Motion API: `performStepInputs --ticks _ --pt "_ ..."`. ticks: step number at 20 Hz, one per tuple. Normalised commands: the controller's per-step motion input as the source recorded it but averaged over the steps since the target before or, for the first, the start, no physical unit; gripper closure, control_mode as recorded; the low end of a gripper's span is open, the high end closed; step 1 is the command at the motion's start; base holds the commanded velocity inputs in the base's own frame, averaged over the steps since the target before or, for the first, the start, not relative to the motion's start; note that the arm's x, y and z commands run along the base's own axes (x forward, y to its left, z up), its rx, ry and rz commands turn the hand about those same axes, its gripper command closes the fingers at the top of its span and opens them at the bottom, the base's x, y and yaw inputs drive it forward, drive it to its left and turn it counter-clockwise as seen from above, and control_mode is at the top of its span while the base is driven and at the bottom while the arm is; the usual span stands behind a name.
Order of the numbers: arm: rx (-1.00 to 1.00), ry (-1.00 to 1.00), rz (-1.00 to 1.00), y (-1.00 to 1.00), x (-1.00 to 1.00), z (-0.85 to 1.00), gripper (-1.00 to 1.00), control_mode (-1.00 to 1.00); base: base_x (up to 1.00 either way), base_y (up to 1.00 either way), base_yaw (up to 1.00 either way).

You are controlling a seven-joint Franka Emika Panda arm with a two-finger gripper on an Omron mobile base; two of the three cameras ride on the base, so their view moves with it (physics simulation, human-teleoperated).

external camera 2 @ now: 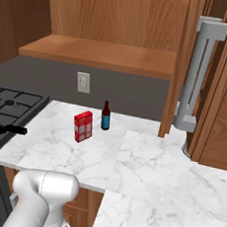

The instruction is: Pick the pan from the cabinet and place it on the stove. Then turn on the stove burner for the pan.

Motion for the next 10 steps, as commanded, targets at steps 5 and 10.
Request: performStepInputs --ticks 5,10 --pt "0.0 0.0 0.0 0.0 0.06 -0.14 -1.0 -1.0 0.0 0.0 0.0" --pt "0.0 0.0 0.0 0.0 0.06 -0.16 -1.0 -1.0 0.0 0.0 0.0"
